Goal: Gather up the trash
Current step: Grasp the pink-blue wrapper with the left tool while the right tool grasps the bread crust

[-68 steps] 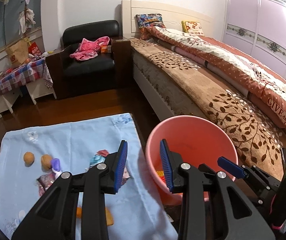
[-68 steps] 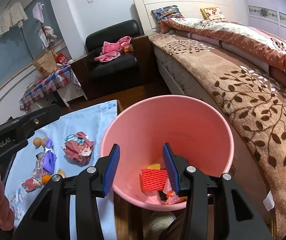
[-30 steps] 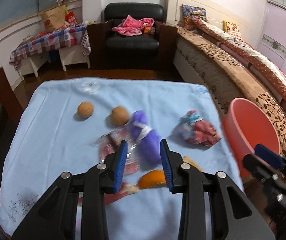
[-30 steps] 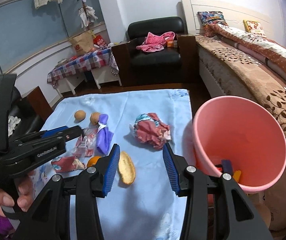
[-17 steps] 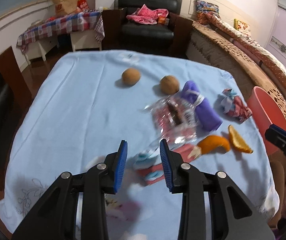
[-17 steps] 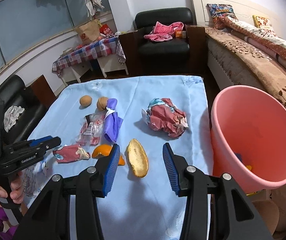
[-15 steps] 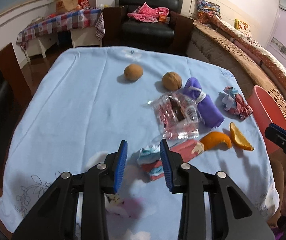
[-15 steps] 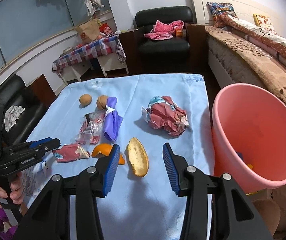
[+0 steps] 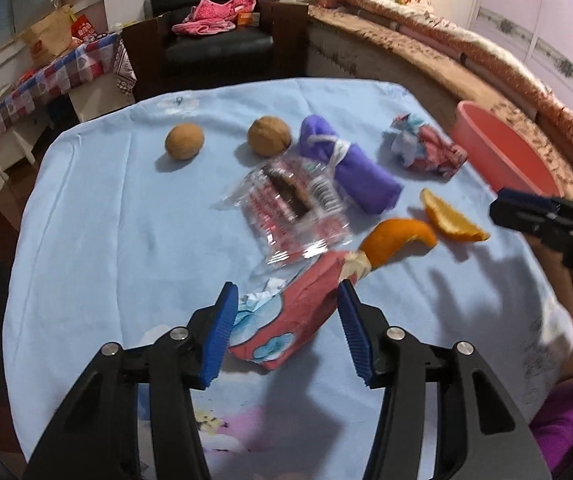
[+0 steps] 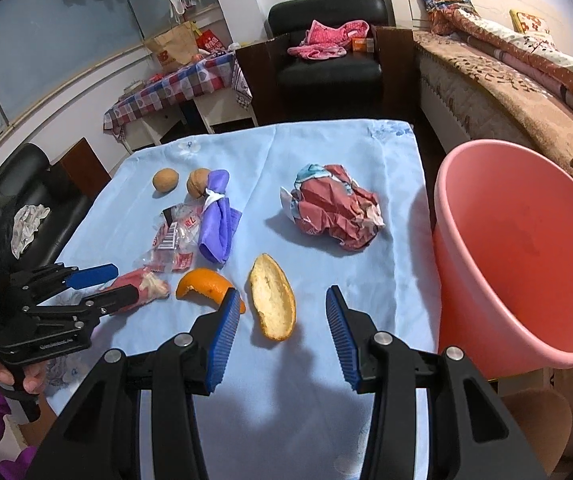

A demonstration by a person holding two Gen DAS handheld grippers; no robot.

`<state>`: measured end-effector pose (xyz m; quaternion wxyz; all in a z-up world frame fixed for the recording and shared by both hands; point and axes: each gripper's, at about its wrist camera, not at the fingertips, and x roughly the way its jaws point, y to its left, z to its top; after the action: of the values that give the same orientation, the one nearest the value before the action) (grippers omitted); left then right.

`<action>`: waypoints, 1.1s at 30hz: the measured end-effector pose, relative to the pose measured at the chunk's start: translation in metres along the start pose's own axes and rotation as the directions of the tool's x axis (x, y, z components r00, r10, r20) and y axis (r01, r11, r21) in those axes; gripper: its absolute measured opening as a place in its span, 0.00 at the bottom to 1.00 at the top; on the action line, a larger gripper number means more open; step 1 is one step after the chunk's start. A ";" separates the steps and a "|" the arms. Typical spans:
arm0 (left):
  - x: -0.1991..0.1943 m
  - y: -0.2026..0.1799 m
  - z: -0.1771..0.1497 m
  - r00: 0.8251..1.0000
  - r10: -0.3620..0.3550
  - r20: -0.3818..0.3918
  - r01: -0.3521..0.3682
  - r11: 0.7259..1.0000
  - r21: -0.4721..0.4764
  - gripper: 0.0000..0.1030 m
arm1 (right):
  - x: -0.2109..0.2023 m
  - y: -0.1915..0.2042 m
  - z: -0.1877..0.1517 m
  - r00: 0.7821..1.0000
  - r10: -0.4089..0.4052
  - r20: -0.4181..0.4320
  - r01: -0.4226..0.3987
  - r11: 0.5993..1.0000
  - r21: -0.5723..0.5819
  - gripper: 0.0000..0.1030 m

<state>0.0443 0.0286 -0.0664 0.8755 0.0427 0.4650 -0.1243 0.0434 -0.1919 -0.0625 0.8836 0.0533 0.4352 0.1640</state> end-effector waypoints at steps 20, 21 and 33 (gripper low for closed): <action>-0.021 -0.001 -0.015 0.992 -0.110 0.056 0.111 0.994 -0.003 0.13 | 0.022 0.008 0.000 0.998 -0.018 -0.068 0.017 1.000 -0.021 0.43; -0.024 -0.001 -0.015 0.991 -0.120 0.061 0.121 0.993 -0.010 0.13 | 0.025 0.009 0.001 0.997 -0.027 -0.072 0.025 0.999 -0.026 0.43; -0.047 0.004 0.001 0.978 -0.161 0.132 0.174 0.980 -0.095 0.13 | 0.038 0.007 -0.002 0.992 -0.027 -0.121 0.023 0.999 -0.031 0.19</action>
<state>0.0205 0.0404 -0.0273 0.8901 -0.0509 0.4177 -0.1752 0.0615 -0.1731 -0.0910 0.8581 0.0247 0.4865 0.1624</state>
